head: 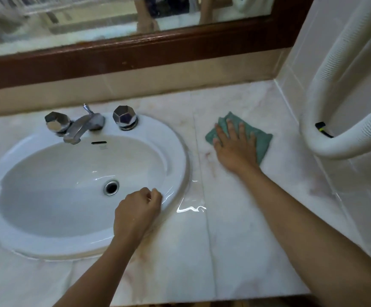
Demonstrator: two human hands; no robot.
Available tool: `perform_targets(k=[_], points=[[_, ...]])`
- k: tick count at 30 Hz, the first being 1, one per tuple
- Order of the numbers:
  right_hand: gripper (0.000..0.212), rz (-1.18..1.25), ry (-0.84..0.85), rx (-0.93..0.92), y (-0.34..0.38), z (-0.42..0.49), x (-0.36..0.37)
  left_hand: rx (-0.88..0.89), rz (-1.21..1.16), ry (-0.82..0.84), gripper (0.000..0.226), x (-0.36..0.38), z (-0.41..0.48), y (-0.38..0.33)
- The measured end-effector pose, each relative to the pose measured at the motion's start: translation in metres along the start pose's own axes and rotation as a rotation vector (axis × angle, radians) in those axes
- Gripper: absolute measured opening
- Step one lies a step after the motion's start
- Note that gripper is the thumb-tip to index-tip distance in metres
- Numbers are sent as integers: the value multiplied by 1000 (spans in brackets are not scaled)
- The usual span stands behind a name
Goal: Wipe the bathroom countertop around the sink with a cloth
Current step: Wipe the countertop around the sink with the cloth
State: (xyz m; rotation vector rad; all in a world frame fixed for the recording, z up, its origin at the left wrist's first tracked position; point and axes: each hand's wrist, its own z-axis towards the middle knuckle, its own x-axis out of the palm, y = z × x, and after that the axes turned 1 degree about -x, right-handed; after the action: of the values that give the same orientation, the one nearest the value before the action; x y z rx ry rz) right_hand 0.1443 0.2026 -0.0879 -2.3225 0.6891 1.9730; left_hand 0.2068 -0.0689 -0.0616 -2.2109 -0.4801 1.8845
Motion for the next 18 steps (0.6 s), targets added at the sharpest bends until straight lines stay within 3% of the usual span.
perform_targets(k=[5,9,14,18], points=[[55,34,-91,-71,54,-122,45,1,-18,3,41,-2,-1,2],[58,-19,-27,-215,28,-210,59,-11,-40,11,41,-3,-2,2],[57,-102,-66,24,-58,-159,21,-16,-49,19,42,-3,-1,2],[55,-61,-36,166,-64,-69,-1,-17,-66,24,41,-2,-1,3]])
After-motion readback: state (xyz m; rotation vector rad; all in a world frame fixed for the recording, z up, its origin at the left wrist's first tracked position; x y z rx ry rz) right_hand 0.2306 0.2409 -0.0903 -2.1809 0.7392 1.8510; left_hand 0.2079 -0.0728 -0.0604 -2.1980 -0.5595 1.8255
